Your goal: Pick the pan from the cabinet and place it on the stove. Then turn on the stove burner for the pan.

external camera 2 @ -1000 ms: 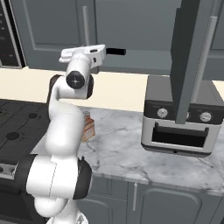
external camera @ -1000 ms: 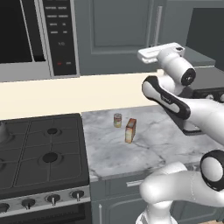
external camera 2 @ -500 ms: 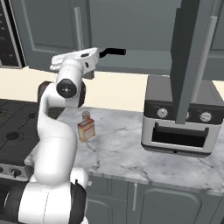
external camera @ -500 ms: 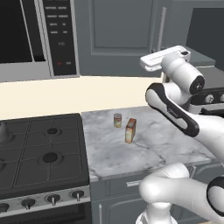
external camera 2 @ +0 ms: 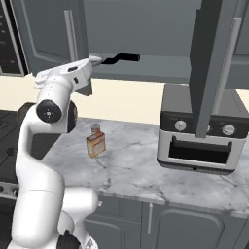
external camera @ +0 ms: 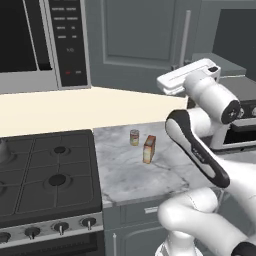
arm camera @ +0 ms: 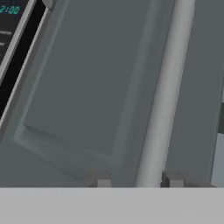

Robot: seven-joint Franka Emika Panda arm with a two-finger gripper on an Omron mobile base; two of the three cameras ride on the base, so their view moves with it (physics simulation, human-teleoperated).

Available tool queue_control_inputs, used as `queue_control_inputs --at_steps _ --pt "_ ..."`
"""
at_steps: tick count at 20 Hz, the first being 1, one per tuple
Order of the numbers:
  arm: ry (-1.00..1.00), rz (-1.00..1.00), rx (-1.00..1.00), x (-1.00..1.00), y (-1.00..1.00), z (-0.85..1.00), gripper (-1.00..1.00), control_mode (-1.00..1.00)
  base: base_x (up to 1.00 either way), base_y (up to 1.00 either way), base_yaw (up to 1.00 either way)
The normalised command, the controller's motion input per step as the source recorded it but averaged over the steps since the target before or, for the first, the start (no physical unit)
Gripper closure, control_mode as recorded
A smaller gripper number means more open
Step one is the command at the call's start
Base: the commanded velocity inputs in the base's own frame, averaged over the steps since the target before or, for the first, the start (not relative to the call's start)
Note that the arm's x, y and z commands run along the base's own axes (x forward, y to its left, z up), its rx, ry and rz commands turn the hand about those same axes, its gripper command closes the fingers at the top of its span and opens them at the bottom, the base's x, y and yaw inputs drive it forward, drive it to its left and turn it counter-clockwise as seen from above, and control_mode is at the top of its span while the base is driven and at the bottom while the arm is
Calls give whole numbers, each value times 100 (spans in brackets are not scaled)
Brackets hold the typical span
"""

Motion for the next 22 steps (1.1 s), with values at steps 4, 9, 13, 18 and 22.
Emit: queue_control_inputs --at_steps 4,9,13,18,22 --pt "1 0 0 -76 39 -2 -100 -100 0 0 0" --pt "0 0 1 -63 7 -2 -100 -100 0 0 0" --pt "-5 0 8 -49 -2 0 -100 -100 0 0 0" --pt "-2 1 13 -30 -42 1 -100 -100 0 0 0" --pt "0 3 19 -7 -58 4 -100 -100 0 0 0"
